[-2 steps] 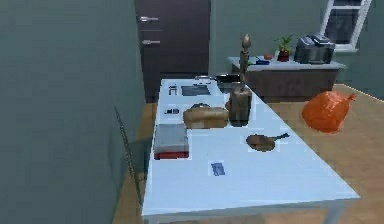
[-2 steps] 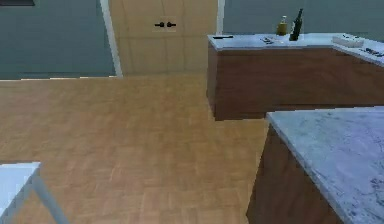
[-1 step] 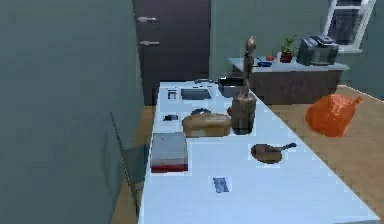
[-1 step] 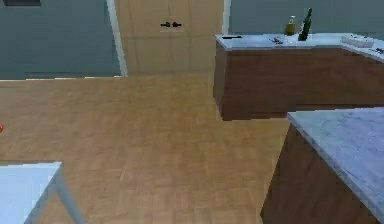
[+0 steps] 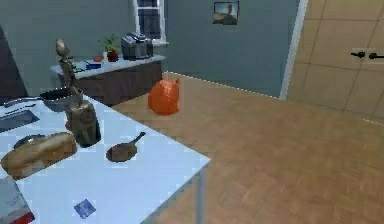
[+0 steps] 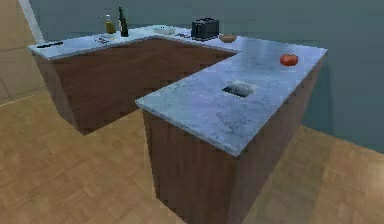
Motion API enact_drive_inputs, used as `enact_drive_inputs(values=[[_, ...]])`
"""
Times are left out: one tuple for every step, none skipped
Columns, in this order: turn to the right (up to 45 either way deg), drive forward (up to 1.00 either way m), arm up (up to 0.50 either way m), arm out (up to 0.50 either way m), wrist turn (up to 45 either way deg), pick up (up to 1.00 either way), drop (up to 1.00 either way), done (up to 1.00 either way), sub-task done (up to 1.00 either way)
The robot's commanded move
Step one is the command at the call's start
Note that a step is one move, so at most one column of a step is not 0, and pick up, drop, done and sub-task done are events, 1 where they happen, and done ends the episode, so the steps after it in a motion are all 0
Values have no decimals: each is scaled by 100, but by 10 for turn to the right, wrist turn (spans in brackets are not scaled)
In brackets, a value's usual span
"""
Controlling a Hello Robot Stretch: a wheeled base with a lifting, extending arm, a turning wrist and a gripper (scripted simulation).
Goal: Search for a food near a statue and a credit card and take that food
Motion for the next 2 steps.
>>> enact_drive_inputs(values=[[270, 0, 0, 0, 0, 0, 0, 0, 0], [0, 100, 0, 0, 0, 0, 0, 0, 0]])
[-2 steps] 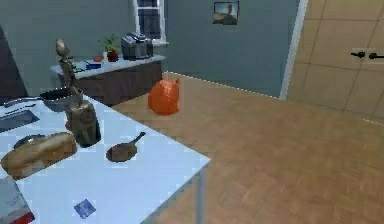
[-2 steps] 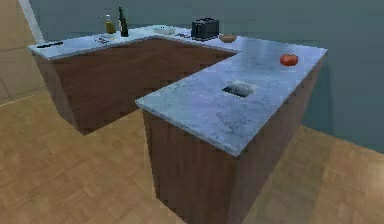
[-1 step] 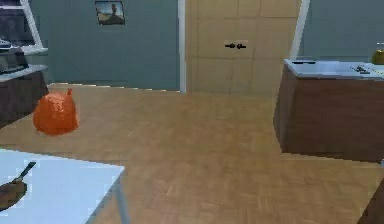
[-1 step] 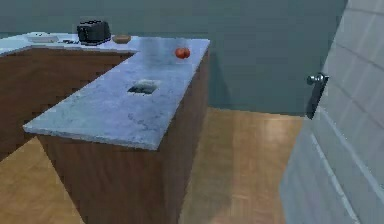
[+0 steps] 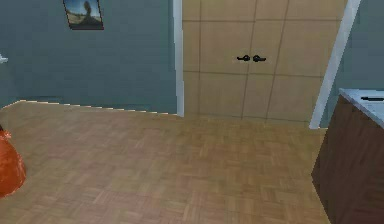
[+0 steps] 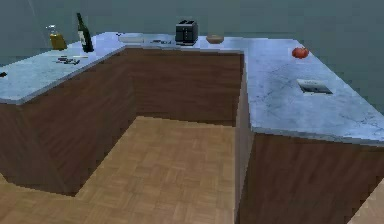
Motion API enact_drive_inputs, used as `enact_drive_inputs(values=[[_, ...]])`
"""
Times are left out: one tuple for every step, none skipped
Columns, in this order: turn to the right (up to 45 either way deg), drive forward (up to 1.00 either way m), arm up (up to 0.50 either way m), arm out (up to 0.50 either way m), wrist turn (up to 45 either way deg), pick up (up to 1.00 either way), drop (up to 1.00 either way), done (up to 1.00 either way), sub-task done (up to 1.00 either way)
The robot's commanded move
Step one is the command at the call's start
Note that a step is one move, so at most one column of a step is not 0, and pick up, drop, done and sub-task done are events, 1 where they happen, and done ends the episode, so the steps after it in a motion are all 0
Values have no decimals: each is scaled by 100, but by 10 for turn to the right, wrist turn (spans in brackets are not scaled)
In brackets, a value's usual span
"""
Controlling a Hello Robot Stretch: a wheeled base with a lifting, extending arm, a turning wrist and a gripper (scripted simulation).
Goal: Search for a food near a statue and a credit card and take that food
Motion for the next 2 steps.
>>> enact_drive_inputs(values=[[30, 0, 0, 0, 0, 0, 0, 0, 0], [0, 5, 0, 0, 0, 0, 0, 0, 0]])
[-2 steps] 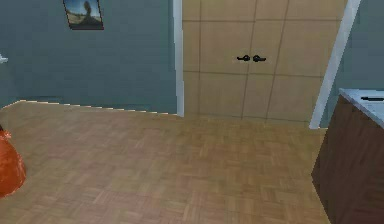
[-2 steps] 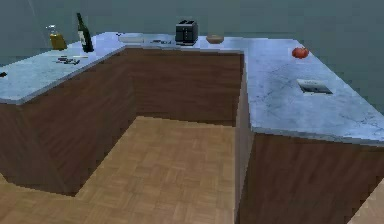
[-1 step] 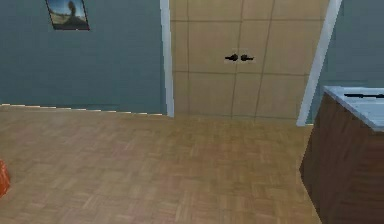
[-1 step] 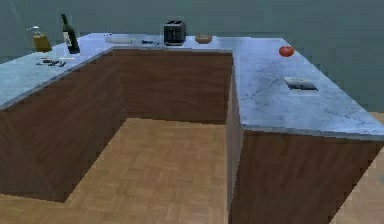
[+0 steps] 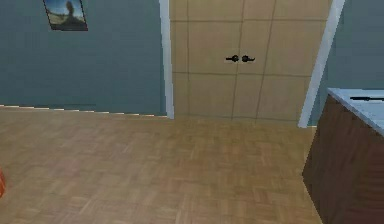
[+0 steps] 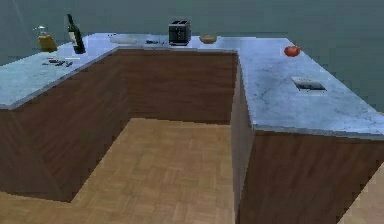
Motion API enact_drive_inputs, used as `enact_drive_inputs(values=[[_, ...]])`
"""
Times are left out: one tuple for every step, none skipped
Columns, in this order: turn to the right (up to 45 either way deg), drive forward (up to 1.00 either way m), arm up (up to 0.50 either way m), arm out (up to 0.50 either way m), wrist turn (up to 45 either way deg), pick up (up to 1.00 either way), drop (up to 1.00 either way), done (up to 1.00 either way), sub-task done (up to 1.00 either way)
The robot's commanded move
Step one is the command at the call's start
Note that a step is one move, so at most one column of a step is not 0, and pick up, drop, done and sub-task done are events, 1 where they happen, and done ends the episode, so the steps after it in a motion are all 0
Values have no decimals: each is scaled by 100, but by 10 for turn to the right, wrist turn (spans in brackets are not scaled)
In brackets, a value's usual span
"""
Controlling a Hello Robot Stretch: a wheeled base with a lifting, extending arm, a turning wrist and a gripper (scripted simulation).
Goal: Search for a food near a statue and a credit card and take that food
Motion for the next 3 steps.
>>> enact_drive_inputs(values=[[60, 0, 0, 0, 0, 0, 0, 0, 0], [0, 30, 0, 0, 0, 0, 0, 0, 0], [-450, 0, 0, 0, 0, 0, 0, 0, 0]])
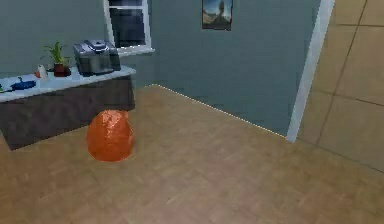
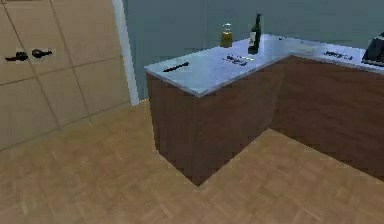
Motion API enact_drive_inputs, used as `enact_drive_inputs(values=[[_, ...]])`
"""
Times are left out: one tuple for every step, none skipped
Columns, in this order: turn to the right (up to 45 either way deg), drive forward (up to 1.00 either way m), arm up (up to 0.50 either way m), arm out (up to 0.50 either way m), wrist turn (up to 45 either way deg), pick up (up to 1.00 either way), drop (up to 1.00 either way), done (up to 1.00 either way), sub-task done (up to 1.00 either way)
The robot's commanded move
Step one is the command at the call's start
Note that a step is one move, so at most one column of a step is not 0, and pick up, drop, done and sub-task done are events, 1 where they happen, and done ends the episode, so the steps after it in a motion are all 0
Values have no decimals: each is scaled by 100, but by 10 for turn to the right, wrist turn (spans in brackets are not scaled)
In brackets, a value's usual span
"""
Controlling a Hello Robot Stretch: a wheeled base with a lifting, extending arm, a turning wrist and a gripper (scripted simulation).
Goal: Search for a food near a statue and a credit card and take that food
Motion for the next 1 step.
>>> enact_drive_inputs(values=[[-450, 0, 0, 0, 0, 0, 0, 0, 0]])
